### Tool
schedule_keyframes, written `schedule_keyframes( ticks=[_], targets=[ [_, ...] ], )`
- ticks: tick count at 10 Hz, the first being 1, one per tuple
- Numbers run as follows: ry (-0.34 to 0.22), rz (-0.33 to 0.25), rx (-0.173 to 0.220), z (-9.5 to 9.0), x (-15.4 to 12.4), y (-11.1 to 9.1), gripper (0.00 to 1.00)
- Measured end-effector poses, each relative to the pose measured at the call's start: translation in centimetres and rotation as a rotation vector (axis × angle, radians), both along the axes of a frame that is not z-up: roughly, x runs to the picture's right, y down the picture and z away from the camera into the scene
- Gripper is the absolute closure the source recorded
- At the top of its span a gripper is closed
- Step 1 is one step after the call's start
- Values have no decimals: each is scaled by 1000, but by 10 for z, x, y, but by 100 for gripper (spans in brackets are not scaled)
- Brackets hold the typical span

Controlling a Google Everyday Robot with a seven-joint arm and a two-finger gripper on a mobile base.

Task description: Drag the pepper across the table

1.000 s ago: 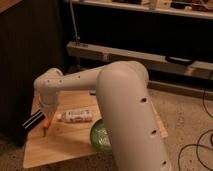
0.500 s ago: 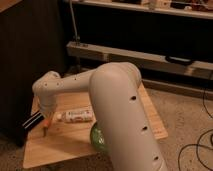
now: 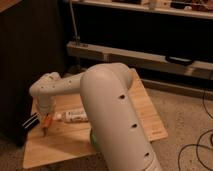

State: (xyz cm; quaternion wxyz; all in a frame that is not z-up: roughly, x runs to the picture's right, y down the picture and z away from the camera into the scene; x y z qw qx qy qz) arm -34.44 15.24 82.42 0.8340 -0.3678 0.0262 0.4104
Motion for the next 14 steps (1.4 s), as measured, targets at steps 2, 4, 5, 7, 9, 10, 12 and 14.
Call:
schedule_keyframes(
  ticks=[2,4,5,7,9,10,12,14],
  targets=[
    [11,-3,2,3,-5,1,20],
    [31,2,3,10,-3,3,20],
    [36,3,2,12,-3,4,20],
    [46,7,-2,17,-2,9,20],
    [49,5,-5,21,-2,14,23],
    [50,4,-6,22,-3,15,34],
    [51,0,-8,24,-3,17,54],
    [53,-4,-9,25,-2,18,75]
  ],
)
